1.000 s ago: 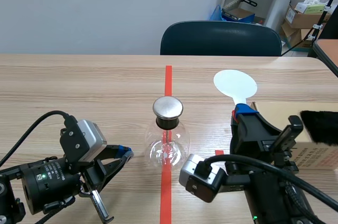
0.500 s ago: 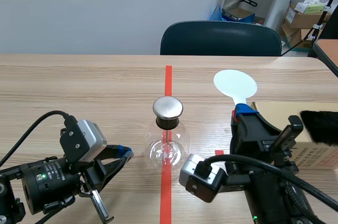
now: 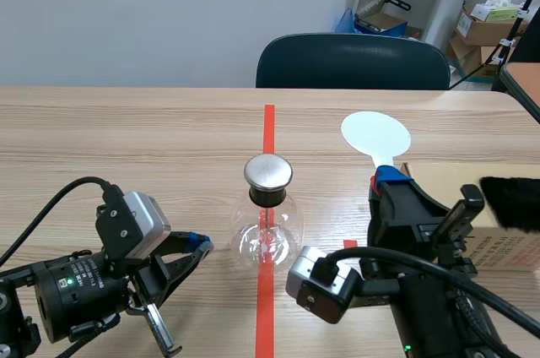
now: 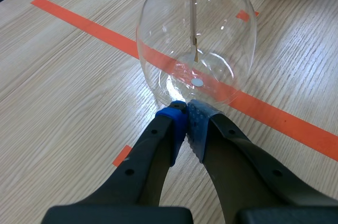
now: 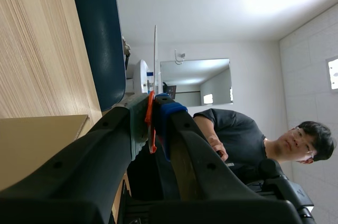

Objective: Do the electroscope experiment

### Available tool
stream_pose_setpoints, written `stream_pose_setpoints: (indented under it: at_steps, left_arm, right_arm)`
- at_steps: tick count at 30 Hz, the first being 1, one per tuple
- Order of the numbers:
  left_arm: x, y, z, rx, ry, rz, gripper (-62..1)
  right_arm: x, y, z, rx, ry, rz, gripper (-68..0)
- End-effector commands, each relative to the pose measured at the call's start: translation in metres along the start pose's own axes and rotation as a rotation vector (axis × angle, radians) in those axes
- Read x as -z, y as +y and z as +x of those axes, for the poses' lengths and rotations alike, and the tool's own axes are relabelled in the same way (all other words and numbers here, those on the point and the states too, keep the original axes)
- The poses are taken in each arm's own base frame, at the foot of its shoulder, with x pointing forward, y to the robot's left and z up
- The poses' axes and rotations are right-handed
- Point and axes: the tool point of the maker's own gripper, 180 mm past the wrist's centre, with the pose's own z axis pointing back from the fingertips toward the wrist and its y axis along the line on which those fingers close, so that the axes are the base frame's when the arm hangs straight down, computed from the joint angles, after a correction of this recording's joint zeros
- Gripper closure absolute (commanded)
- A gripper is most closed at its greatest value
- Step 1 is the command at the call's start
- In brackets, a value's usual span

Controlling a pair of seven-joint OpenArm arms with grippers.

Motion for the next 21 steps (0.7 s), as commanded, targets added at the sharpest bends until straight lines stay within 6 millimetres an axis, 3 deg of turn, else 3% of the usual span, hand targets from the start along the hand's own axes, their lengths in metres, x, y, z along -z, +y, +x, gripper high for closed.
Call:
stream_pose_setpoints:
  at_steps: [1,9,21]
  left_arm:
    - [0.001,-0.004,0.009,-0.002,-0.032,-0.009,-1.2]
    - [0.001,-0.004,0.009,-0.002,-0.032,-0.009,-1.2]
    - [0.001,-0.004,0.009,-0.002,-0.032,-0.009,-1.2]
  right_arm:
    - [0.000,-0.003,-0.004,-0.014,0.000,-0.012,-1.9]
    - [0.000,0.004,-0.001,-0.017,-0.017,0.029,-1.7]
    - [-0.002,0.004,0.027,-0.016,-0.177,0.029,-1.7]
